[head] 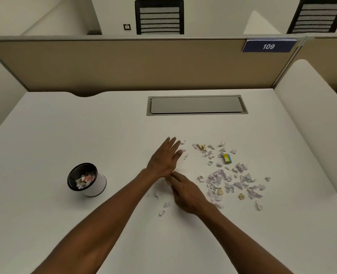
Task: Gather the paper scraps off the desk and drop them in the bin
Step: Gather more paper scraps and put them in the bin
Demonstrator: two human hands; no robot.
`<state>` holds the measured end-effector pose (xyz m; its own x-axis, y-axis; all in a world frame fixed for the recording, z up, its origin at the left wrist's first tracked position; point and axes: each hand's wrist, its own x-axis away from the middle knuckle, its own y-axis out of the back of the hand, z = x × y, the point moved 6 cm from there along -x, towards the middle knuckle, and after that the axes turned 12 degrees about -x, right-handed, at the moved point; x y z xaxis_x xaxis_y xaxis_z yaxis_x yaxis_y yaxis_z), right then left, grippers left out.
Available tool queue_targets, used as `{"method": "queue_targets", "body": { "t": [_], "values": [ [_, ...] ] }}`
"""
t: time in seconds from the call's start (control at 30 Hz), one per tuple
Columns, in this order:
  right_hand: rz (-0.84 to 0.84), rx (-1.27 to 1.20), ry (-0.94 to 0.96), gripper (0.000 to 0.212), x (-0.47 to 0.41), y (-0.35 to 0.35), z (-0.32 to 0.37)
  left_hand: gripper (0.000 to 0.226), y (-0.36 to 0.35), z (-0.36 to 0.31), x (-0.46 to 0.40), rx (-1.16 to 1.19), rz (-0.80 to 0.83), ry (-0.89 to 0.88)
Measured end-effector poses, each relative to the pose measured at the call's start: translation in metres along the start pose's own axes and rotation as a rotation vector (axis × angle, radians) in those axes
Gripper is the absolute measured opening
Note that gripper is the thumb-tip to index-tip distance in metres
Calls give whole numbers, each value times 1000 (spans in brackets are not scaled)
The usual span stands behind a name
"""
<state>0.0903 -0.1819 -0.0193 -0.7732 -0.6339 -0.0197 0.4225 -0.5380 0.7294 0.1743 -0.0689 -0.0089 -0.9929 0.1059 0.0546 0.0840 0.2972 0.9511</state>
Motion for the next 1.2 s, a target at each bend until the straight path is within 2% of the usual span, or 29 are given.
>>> {"method": "queue_targets", "body": {
  "t": [0.1, 0.23, 0.33, 0.5, 0.7, 0.77, 0.83, 0.97, 1.1, 1.2],
  "values": [
    [-115, -74, -29, 35, 9, 13, 4, 55, -5, -12, -31, -152, 118, -98],
    [-297, -115, -112, 32, 13, 46, -10, 55, -24, -17, -41, -281, 266, -145],
    [-344, -110, -200, 37, 9, 69, -33, 55, -36, -20, -30, -256, 251, -145],
    [-268, 7, -254, 52, -28, 91, -60, 54, -41, -22, 0, -216, 163, -187],
    [11, 264, -293, 57, -70, 75, -82, 49, -37, -15, 45, -124, 96, -226],
    [68, 287, -292, 55, -71, 63, -80, 47, -34, -9, 57, -22, 81, -192],
    [53, 251, -266, 54, -64, 51, -70, 43, -27, 2, 65, 127, 35, -112],
    [45, 192, -133, 50, -39, 31, -40, 35, -6, 27, 76, 345, -178, 105],
    [-16, 76, -136, 41, -20, 26, -25, 28, 1, 49, 93, 341, -311, 284],
    [-49, -21, -190, 45, -16, 29, -23, 30, -6, 54, 108, 213, -284, 320]
  ]
}}
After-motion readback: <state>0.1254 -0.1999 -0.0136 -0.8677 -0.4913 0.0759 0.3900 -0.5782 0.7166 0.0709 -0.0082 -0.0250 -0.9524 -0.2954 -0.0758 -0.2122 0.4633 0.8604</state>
